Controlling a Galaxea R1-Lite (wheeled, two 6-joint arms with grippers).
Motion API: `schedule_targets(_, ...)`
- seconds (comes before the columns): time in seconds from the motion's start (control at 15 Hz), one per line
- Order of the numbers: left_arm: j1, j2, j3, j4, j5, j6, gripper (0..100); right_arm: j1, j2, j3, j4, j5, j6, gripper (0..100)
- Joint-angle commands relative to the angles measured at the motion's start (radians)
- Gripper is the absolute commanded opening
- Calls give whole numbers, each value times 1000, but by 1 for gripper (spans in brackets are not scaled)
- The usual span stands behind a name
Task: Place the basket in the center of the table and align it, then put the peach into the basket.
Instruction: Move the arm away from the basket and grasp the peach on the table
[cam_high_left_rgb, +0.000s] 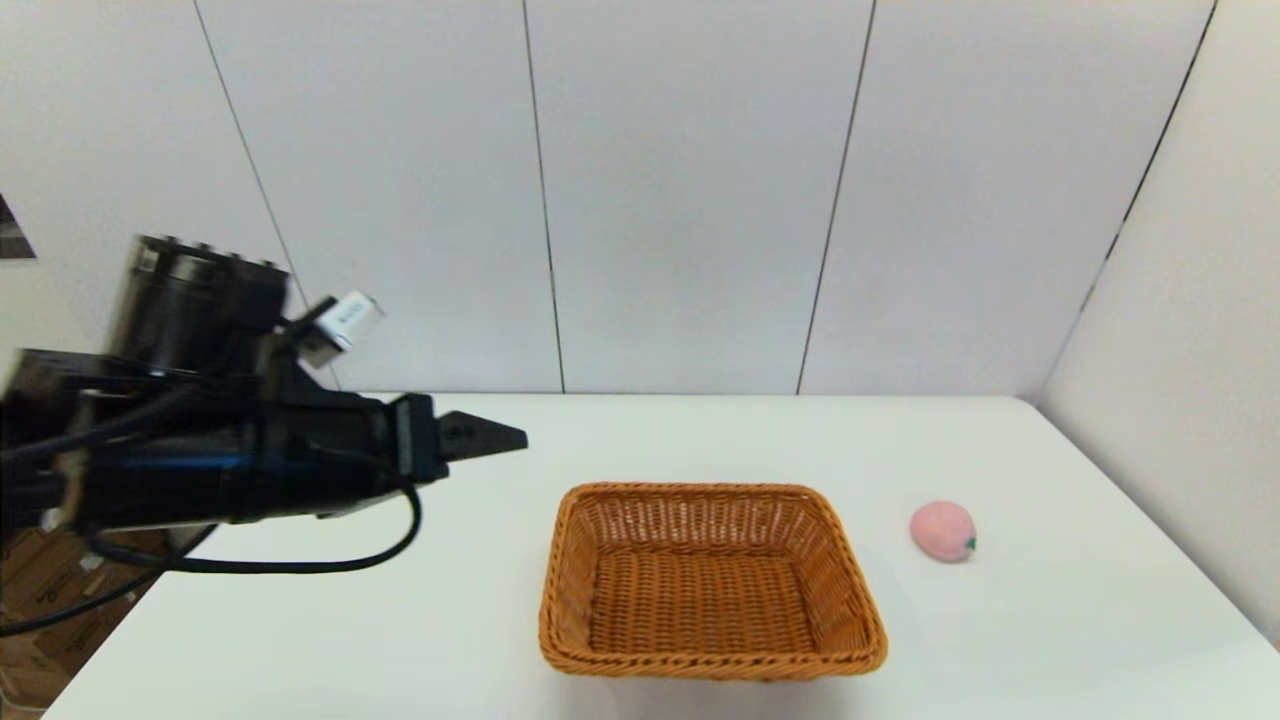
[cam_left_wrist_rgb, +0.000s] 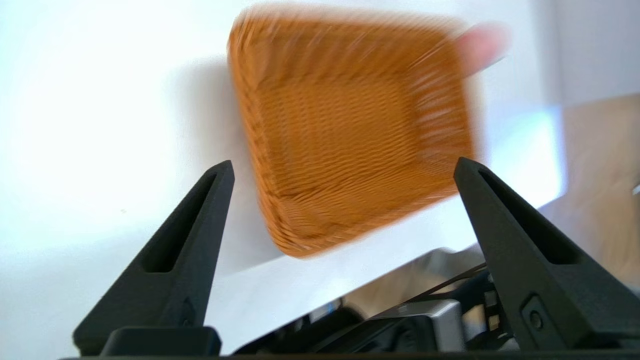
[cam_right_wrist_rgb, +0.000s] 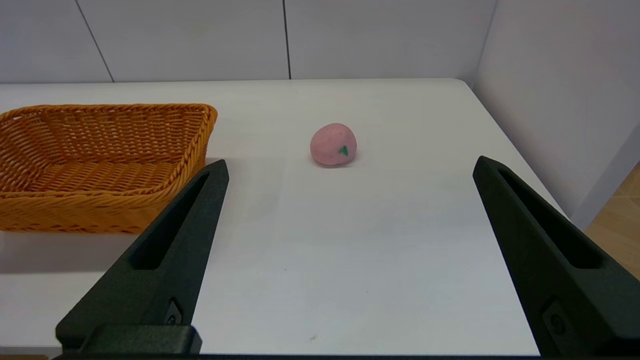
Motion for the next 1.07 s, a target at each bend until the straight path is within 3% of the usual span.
schedule_targets(0.07, 70, -698, 55, 135, 0, 39, 100, 0, 0, 0, 0, 0, 0, 100)
schedule_targets(0.2, 90, -857, 58, 226, 10, 108, 100, 0, 0, 0, 0, 0, 0, 100)
schedule_targets(0.4, 335, -1032, 128, 263, 15, 213, 100, 0, 0, 1, 0, 0, 0, 100)
schedule_targets(0.67, 397, -1282, 335, 264, 24, 262, 100, 0, 0, 1, -2, 0, 0, 100)
schedule_targets(0.87, 410, -1439, 507, 260, 41, 391, 100, 0, 0, 1, -2, 0, 0, 100)
schedule_targets(0.93, 410, -1485, 567, 257, 67, 445, 100, 0, 0, 1, -2, 0, 0, 100)
schedule_targets(1.07, 410, -1482, 690, 154, 221, 474, 100, 0, 0, 1, -2, 0, 0, 100)
